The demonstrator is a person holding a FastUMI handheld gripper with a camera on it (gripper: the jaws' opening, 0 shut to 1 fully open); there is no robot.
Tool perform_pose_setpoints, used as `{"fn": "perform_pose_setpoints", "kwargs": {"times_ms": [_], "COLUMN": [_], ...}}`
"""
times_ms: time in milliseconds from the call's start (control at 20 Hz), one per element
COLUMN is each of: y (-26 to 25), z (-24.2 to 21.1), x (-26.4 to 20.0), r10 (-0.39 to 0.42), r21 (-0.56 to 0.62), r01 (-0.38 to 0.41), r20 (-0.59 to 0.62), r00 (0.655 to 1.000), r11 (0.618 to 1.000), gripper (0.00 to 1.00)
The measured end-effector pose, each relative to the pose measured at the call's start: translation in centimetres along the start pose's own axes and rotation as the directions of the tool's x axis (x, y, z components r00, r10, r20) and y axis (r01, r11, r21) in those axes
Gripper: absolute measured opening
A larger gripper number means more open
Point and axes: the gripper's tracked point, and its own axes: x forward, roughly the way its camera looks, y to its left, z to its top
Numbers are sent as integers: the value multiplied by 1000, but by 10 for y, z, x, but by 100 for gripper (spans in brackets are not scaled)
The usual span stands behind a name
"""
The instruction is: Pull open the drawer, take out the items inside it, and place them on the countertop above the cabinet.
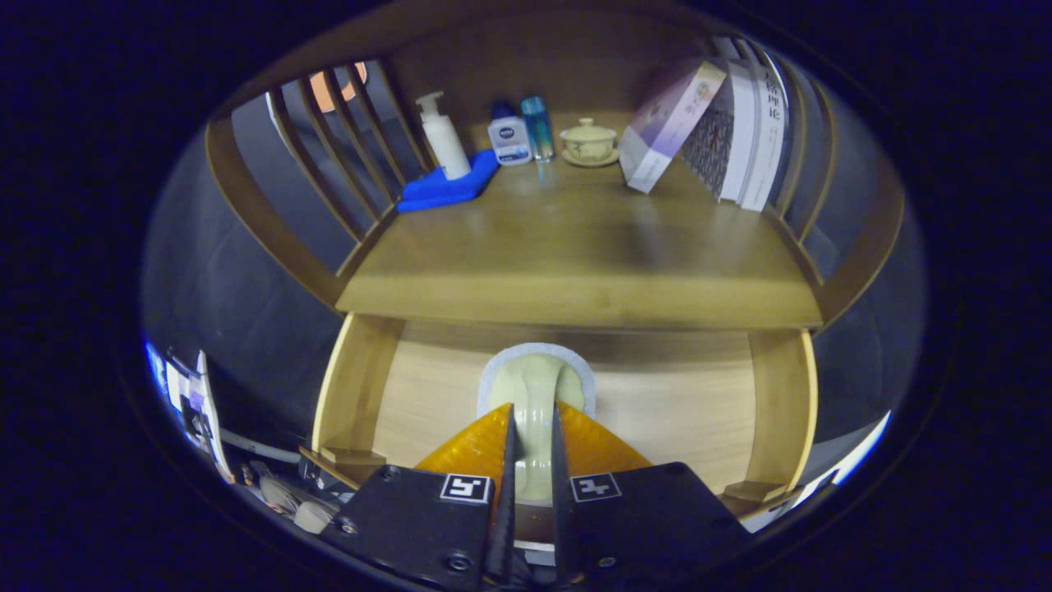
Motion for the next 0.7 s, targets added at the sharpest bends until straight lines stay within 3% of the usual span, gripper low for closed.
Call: {"fn": "perform_pose_setpoints", "kwargs": {"times_ms": [300,550,700], "y": [-7,-13,-1], "z": [60,112,135], "x": [-3,26,53], "r10": [-13,-76,-58], "r21": [40,44,75], "r01": [12,73,51], "r20": [32,74,85], "r00": [999,994,995], "r11": [999,996,996], "gripper": [23,22,22]}}
